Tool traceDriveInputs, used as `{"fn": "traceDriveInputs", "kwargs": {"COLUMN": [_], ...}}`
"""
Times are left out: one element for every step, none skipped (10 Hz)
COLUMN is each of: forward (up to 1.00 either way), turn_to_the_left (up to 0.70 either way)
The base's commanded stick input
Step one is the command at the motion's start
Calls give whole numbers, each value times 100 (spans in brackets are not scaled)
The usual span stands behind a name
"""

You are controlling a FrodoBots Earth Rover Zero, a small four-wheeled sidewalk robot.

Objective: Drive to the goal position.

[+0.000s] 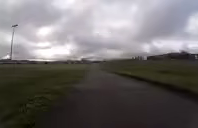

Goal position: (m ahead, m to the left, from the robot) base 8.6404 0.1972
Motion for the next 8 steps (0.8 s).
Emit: {"fn": "traceDriveInputs", "kwargs": {"forward": [100,100,100,100,100,100,100,100], "turn_to_the_left": [0,0,0,0,0,0,0,0]}}
